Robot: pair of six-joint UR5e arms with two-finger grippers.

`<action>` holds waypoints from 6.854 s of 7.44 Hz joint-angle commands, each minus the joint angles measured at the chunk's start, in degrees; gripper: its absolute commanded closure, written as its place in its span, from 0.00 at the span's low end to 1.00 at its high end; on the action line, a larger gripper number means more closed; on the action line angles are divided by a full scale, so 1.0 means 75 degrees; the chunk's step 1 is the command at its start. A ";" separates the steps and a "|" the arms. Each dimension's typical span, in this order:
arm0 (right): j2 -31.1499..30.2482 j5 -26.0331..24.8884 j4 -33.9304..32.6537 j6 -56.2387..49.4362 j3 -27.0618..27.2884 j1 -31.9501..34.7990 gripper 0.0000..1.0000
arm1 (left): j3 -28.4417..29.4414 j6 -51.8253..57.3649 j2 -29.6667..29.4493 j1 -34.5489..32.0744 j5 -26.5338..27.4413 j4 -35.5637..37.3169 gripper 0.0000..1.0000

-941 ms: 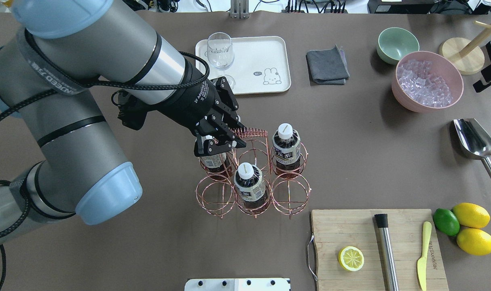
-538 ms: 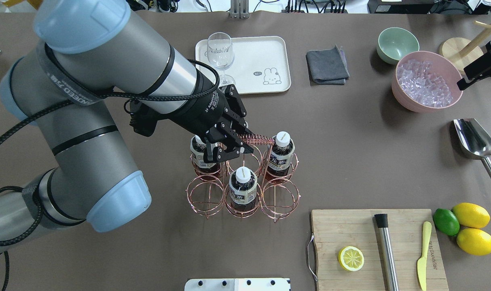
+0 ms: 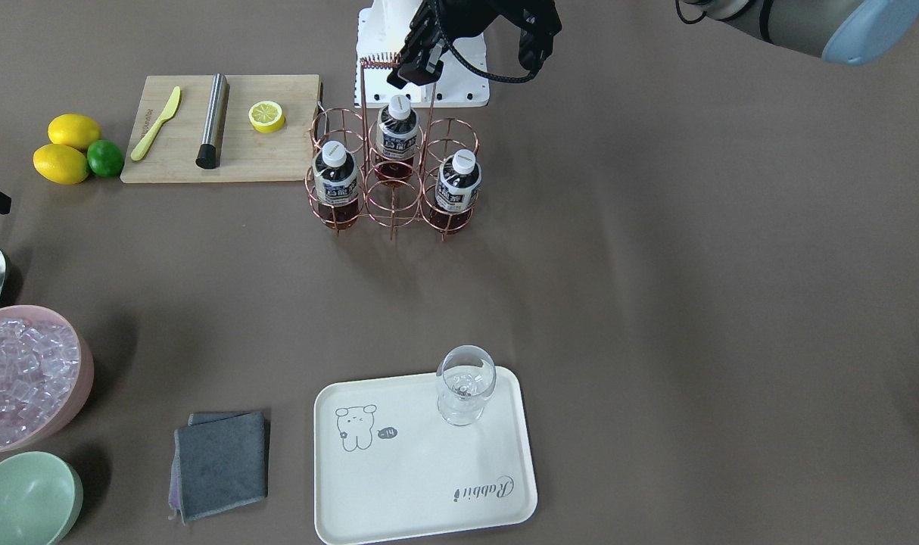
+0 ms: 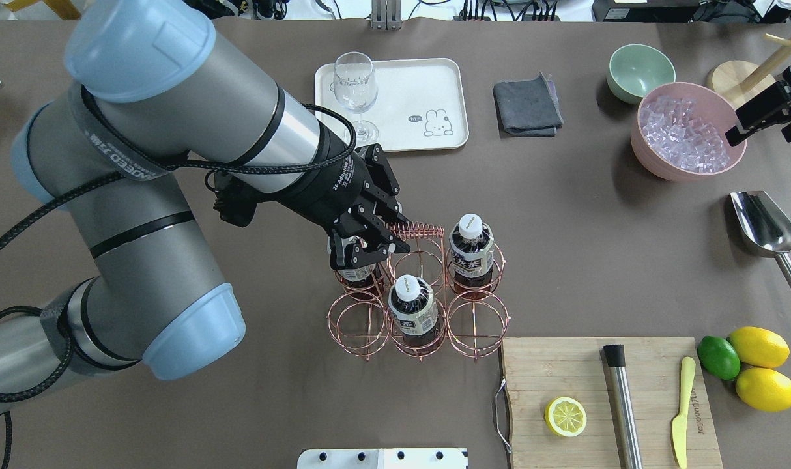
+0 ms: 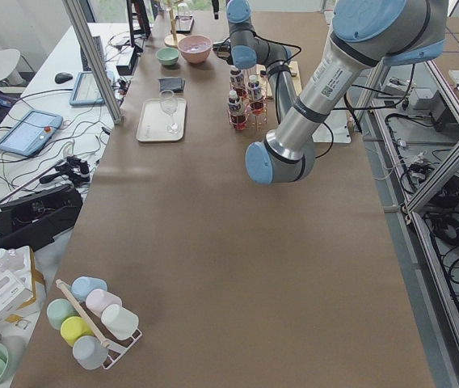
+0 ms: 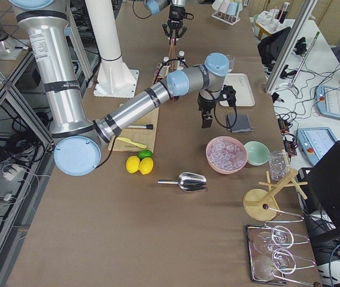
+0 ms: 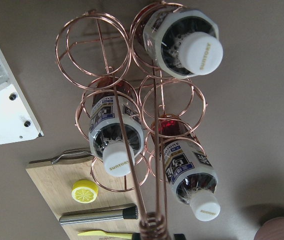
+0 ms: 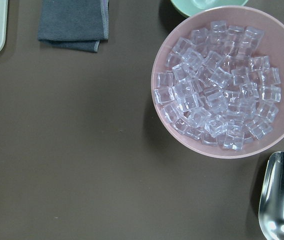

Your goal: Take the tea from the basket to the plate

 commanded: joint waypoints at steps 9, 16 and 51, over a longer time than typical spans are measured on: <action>-0.0121 -0.0055 0.0649 -0.0011 -0.0152 -0.0163 0.00 | 0.0036 -0.0005 0.0152 0.0002 0.0024 -0.0306 1.00; 0.0850 -0.0419 0.1470 0.4308 0.0045 -0.1978 0.00 | 0.0047 -0.0005 0.0188 0.0002 0.0024 -0.0423 1.00; 0.5937 -0.1999 -0.4823 0.7267 0.0187 -0.4441 1.00 | 0.0188 -0.0005 0.0223 -0.0021 0.0013 -0.0564 1.00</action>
